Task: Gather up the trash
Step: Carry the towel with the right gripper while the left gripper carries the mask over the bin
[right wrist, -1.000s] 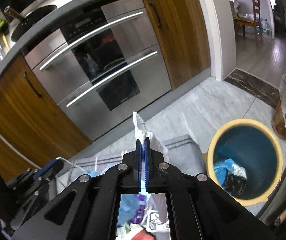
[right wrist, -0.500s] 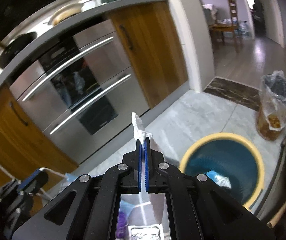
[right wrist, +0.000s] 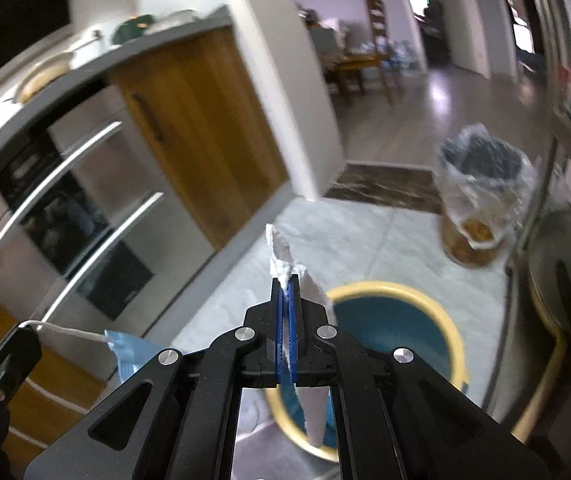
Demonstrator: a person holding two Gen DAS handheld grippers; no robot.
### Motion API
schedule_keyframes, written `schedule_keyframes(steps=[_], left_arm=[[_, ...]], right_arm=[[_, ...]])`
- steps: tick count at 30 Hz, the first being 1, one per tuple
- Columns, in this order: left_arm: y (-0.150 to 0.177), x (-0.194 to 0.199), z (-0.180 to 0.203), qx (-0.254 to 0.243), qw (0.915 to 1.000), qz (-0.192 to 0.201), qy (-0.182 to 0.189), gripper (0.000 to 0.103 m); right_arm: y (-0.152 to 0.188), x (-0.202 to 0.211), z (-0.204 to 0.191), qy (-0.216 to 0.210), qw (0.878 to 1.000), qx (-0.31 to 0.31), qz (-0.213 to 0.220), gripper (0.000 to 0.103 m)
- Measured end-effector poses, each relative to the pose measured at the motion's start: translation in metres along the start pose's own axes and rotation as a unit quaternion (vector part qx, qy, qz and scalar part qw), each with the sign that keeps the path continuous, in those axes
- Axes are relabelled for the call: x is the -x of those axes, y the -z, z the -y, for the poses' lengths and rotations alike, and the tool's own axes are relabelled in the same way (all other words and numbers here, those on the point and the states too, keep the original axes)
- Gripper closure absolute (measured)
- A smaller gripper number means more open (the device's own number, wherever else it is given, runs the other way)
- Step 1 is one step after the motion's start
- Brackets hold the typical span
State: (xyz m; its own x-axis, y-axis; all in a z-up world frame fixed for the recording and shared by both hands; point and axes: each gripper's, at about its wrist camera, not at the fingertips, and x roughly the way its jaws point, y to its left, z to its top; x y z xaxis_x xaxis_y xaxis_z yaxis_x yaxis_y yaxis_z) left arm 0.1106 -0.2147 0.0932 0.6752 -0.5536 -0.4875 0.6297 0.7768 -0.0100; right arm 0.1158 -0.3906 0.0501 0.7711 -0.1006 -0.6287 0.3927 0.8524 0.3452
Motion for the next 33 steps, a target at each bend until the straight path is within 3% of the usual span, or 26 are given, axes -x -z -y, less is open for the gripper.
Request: schedule_keyframes(steps=[8,15,25,33], left_arm=[[0.015,-0.046,0.018,0.006,0.999,-0.039,0.02,0.1],[0.015,-0.063,0.027,0.008,0.9982,-0.051,0.031,0.1],[-0.012,-0.065,0.039,-0.016,0.9993,-0.019,0.029,0.1],[0.007,-0.089,0.037,-0.012,0.9982,-0.054,0.023,0.1]], right_arm=[[0.002,-0.023,0.042,0.049,0.996,-0.066,-0.033,0.099],[0.002,-0.029,0.071,0.048,0.99,-0.12,-0.047,0.099],[0.004,-0.036,0.078,0.052,0.989,-0.129,-0.059,0.099],[0.004,-0.041,0.082,0.053,0.987,-0.134,-0.067,0.099]])
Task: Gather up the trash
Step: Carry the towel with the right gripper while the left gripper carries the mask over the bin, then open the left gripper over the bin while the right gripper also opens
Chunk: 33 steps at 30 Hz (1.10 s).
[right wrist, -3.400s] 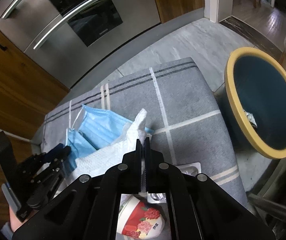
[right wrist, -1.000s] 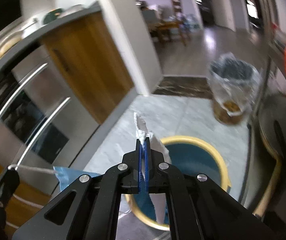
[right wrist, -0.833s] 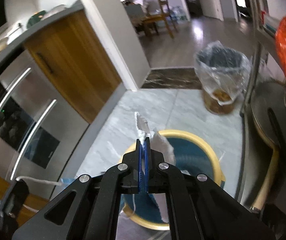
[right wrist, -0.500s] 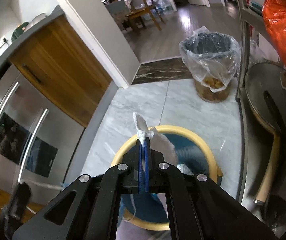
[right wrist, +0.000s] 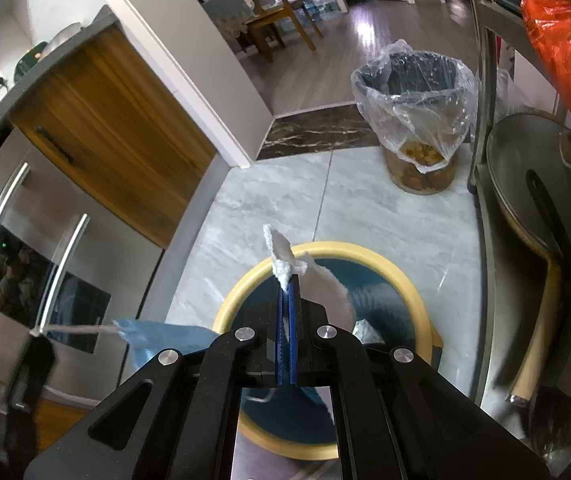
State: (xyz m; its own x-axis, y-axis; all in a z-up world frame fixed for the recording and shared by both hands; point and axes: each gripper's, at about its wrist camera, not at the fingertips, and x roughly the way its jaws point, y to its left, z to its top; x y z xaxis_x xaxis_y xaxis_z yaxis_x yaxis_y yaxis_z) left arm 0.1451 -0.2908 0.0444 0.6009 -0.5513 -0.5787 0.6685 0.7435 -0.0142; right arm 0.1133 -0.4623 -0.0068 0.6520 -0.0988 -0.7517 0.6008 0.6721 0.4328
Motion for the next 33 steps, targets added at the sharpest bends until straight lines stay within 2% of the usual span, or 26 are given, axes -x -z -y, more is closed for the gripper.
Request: schedule_keyframes(steps=[10,13,14,15,20,23,25,27,31,33], left_arm=[[0.029,-0.023,-0.02,0.017,0.9984,-0.05,-0.018,0.098],[0.033,-0.023,-0.022,0.018,0.9982,-0.052,-0.025,0.087],[0.032,-0.023,-0.022,0.02,0.9981,-0.051,-0.028,0.078],[0.033,-0.023,-0.022,0.021,0.9981,-0.05,-0.029,0.073],[0.038,-0.02,-0.026,0.025,0.9979,-0.05,-0.033,0.073],[0.043,-0.019,-0.029,0.028,0.9975,-0.053,-0.037,0.071],[0.046,-0.018,-0.032,0.034,0.9972,-0.056,-0.038,0.069],[0.05,-0.015,-0.035,0.037,0.9969,-0.057,-0.041,0.066],[0.057,-0.007,-0.04,0.044,0.9962,-0.058,-0.046,0.059],[0.062,-0.003,-0.043,0.046,0.9958,-0.06,-0.053,0.054]], right_arm=[[0.002,-0.008,0.003,0.005,1.0,-0.004,-0.017,0.099],[0.003,-0.009,0.003,0.006,1.0,-0.006,-0.021,0.099],[0.003,-0.009,0.003,0.005,1.0,-0.006,-0.021,0.099],[0.004,-0.009,0.003,0.006,1.0,-0.005,-0.022,0.098],[0.005,-0.01,0.001,0.008,1.0,0.0,-0.026,0.091],[0.006,-0.007,-0.003,0.009,1.0,0.005,-0.022,0.078],[0.007,-0.004,-0.004,0.01,1.0,0.005,-0.02,0.058],[0.007,-0.001,-0.004,0.01,1.0,0.003,-0.014,0.044],[0.007,0.003,-0.007,0.012,1.0,0.004,-0.009,0.033],[0.008,0.004,-0.009,0.011,1.0,0.006,-0.009,0.033]])
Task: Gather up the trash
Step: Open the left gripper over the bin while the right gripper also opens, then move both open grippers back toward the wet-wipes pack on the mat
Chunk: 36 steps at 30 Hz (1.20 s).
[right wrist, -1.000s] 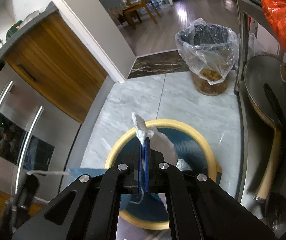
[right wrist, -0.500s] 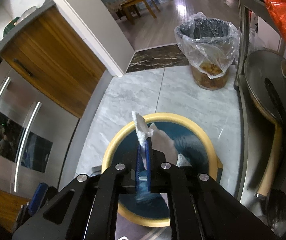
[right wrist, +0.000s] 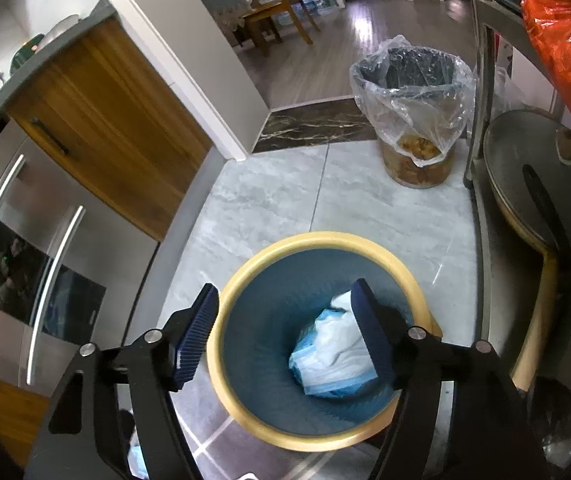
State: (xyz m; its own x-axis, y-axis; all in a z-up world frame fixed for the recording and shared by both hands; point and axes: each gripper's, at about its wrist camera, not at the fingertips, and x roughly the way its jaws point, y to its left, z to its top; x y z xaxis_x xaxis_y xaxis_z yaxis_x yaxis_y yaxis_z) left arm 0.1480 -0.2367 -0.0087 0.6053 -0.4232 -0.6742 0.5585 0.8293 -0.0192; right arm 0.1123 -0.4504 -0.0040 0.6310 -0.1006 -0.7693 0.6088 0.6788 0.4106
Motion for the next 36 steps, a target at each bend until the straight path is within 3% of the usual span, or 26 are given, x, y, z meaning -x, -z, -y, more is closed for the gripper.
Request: schedule_keyframes(steps=[4,11,14,16,22,36], left_arm=[[0.009,0.008,-0.009,0.008,0.9999,0.0,-0.01,0.043],[0.02,0.027,-0.02,0.019,0.9991,0.01,-0.037,0.014],[0.025,0.034,-0.03,0.03,0.9983,0.012,-0.048,0.007],[0.029,0.038,-0.037,0.036,0.9978,0.01,-0.054,0.007],[0.037,0.052,-0.051,0.035,0.9965,0.009,-0.075,0.006],[0.08,0.129,-0.111,0.051,0.9893,0.001,-0.137,0.006]], right_arm=[[0.001,0.003,-0.004,-0.001,1.0,0.006,0.004,0.025],[0.005,0.01,-0.015,0.005,0.999,0.028,0.015,0.02],[0.008,0.01,-0.022,0.004,0.999,0.038,0.017,0.019],[0.009,0.011,-0.026,0.001,0.999,0.045,0.018,0.014],[0.015,0.015,-0.04,-0.006,0.998,0.061,0.022,0.011],[0.039,0.017,-0.077,-0.018,0.992,0.123,0.017,0.01]])
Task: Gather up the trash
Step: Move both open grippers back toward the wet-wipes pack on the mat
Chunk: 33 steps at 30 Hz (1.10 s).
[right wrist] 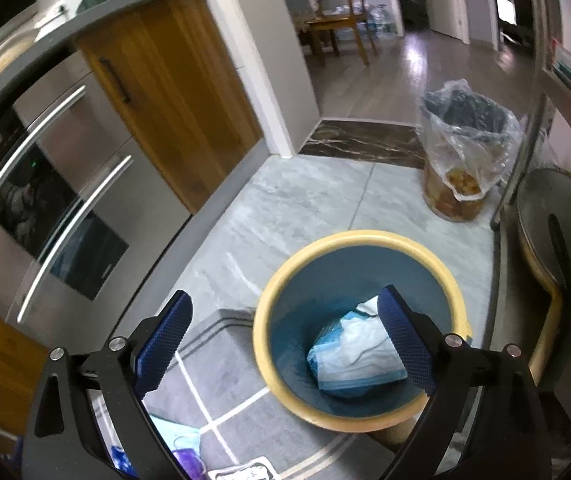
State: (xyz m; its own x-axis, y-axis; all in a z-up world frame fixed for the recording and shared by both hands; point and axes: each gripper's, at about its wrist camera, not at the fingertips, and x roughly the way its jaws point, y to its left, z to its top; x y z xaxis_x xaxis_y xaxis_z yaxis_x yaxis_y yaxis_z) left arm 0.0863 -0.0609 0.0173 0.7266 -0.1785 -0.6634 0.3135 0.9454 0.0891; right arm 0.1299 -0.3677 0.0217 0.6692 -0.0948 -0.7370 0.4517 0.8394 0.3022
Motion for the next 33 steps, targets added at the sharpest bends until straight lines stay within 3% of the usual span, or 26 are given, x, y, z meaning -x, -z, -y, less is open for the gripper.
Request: schedule_keyframes(steps=[13,17,22,33], left_arm=[[0.04,0.003,-0.09,0.092,0.9929,-0.011,-0.074,0.006],[0.045,0.004,-0.107,0.13,0.9894,-0.013,-0.063,0.006],[0.053,0.004,-0.116,0.116,0.9893,-0.02,-0.086,0.006],[0.06,0.006,-0.14,0.16,0.983,-0.028,-0.087,0.006]], right_arm=[[0.038,-0.002,-0.067,-0.046,0.993,0.097,-0.039,0.009],[0.052,-0.005,-0.088,-0.056,0.991,0.111,-0.058,0.009],[0.067,-0.009,-0.107,-0.06,0.986,0.134,-0.075,0.009],[0.093,-0.026,-0.132,-0.069,0.978,0.151,-0.123,0.009]])
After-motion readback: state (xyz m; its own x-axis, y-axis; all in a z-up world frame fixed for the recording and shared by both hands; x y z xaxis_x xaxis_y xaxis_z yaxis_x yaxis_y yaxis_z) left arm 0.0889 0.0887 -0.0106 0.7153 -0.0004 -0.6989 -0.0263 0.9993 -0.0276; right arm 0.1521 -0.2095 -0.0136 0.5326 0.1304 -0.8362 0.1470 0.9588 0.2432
